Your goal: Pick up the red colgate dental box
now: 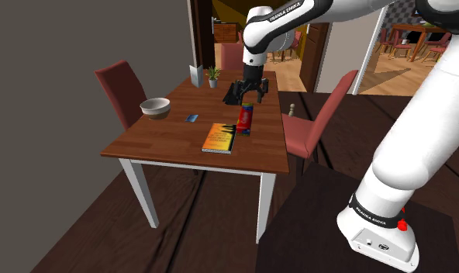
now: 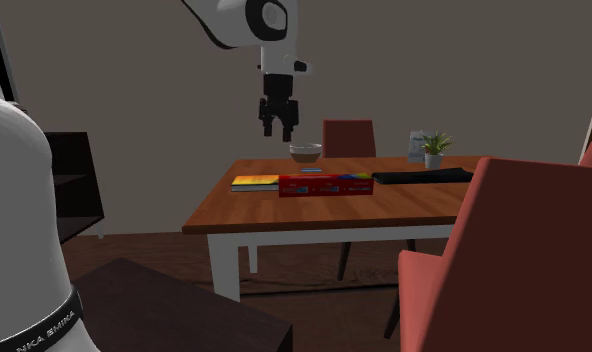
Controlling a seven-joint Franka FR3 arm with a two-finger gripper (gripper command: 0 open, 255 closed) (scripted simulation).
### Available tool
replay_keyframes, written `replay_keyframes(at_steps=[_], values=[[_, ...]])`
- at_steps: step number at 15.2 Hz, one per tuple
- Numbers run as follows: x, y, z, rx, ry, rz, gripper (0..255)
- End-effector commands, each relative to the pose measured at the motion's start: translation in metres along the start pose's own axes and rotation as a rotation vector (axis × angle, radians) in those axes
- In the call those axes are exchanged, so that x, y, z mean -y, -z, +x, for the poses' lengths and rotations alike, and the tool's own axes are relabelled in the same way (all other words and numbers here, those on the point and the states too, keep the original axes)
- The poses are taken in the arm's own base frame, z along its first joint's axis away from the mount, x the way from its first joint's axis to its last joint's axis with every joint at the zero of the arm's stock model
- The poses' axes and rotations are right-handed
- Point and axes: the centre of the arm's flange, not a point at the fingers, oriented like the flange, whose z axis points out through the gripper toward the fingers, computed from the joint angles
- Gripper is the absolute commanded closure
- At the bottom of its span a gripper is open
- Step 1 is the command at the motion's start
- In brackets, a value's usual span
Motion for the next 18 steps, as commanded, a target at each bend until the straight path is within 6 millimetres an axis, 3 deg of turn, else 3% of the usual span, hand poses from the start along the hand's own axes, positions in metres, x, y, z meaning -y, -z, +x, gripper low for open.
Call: replay_keyframes(at_steps=[1, 12, 18], values=[[-0.007, -0.013, 0.023, -0.002, -0.049, -0.008, 0], [-0.056, -0.087, 0.135, -0.006, -0.312, -0.049, 0], [-0.062, -0.117, 0.140, -0.007, -0.326, -0.051, 0]])
